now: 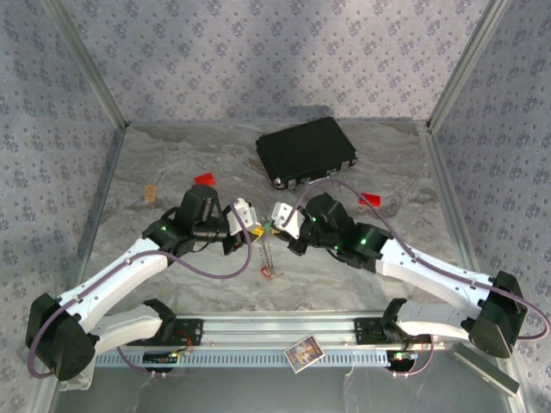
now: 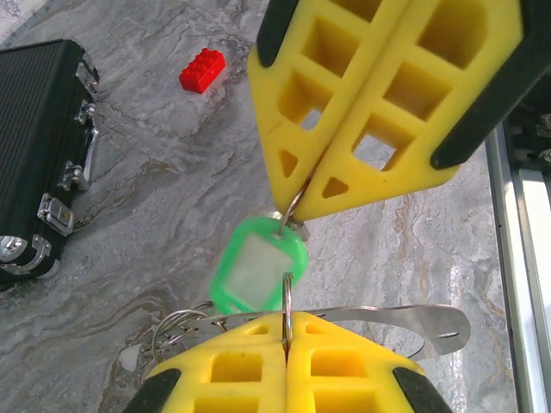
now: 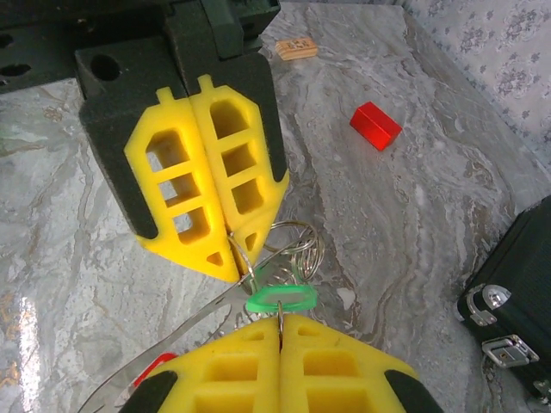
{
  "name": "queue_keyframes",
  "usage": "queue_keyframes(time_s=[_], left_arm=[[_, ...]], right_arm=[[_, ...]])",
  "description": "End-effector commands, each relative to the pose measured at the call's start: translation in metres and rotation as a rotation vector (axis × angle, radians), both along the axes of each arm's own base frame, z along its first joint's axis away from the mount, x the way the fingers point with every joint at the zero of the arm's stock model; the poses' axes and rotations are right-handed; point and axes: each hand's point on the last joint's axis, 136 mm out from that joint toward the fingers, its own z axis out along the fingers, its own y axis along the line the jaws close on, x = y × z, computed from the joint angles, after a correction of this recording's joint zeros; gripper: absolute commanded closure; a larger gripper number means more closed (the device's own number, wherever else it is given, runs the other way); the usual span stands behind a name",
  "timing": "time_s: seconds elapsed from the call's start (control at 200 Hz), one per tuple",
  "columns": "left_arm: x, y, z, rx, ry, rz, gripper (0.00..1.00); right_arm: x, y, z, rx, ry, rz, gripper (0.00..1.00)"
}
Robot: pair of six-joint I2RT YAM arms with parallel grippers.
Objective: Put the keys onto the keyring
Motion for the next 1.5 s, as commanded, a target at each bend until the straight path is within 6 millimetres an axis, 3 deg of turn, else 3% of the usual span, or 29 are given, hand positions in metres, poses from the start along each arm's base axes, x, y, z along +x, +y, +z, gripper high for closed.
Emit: queue_keyframes(time_s=[0.0,0.67,1.494], left_arm=[[0.005,-0.006,0.024,-0.048,-0.08,-0.005,1.0],[0.001,-0.01,0.026,-0.071,-0.021,-0.016,1.0],[0.003,-0.015,0.03,-0.101,0.068,0.014,1.0]], right_arm=[[0.003,-0.002,0.004,-0.024,0.009,-0.046,1.0],[0.003,0.016,0.013,-0.026,-0.113,-0.035,1.0],[-0.012,0.021,-0.01,-0.156,-0.246,0.068,1.0]])
